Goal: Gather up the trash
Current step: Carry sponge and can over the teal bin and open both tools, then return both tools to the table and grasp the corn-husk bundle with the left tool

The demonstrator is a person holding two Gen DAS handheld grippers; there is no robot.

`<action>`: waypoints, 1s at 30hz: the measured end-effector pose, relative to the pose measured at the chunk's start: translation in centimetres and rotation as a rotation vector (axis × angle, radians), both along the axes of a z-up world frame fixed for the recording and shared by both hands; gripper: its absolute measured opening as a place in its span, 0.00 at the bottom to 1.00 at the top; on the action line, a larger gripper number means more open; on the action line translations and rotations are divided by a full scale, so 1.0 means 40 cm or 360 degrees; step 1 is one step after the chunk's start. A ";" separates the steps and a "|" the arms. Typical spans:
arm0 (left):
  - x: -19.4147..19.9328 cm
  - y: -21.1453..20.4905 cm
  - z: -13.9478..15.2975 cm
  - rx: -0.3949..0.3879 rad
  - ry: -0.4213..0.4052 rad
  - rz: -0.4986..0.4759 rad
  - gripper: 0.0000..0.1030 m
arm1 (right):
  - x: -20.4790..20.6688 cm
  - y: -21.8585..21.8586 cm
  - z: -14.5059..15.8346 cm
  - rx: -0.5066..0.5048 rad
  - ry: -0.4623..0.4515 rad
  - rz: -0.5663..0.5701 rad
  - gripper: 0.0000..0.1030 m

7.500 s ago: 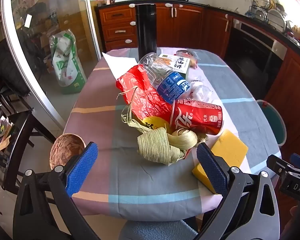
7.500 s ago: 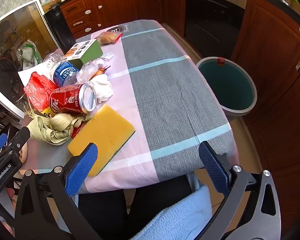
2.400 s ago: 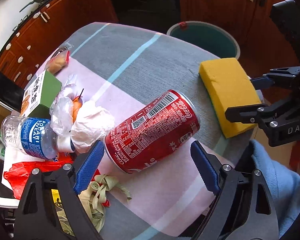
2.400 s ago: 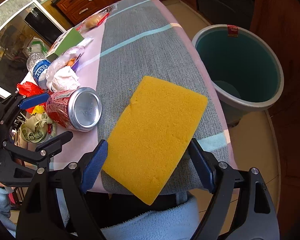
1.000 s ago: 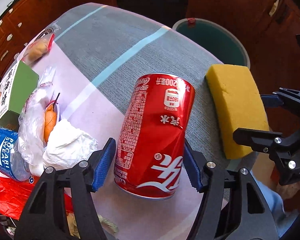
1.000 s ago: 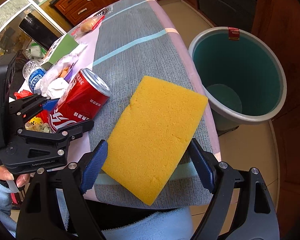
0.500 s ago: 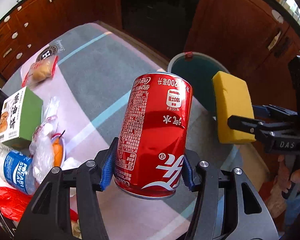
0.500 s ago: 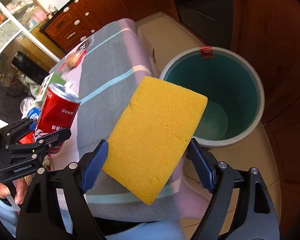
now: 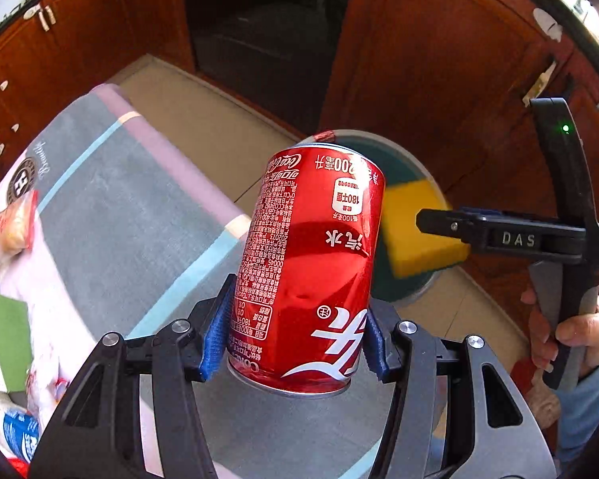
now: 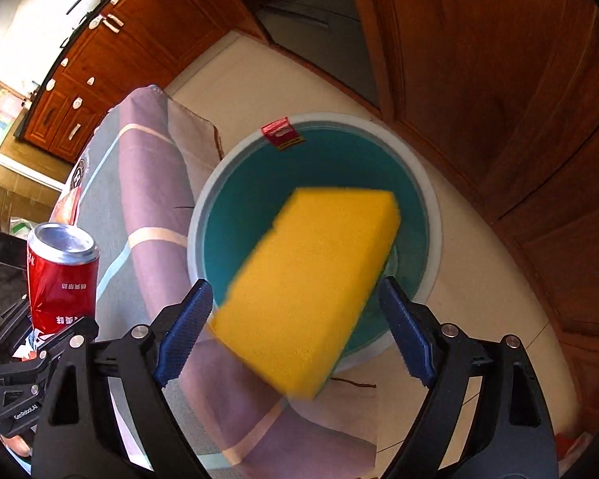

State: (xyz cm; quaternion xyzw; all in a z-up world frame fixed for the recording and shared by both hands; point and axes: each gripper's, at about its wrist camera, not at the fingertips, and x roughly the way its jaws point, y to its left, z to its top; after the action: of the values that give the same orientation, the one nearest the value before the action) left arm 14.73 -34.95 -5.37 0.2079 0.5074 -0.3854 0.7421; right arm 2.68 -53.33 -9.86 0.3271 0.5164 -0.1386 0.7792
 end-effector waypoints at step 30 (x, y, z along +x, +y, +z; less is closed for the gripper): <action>-0.002 -0.044 -0.054 0.0059 -0.0016 -0.0017 0.88 | -0.041 -0.013 0.025 -0.0052 0.0080 -0.0143 0.87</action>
State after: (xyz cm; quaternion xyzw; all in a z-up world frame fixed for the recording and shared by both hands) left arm 14.66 -36.72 -7.54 0.2262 0.5097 -0.3789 0.7386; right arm 1.05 -53.83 -8.86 0.3336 0.5181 -0.1900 0.7643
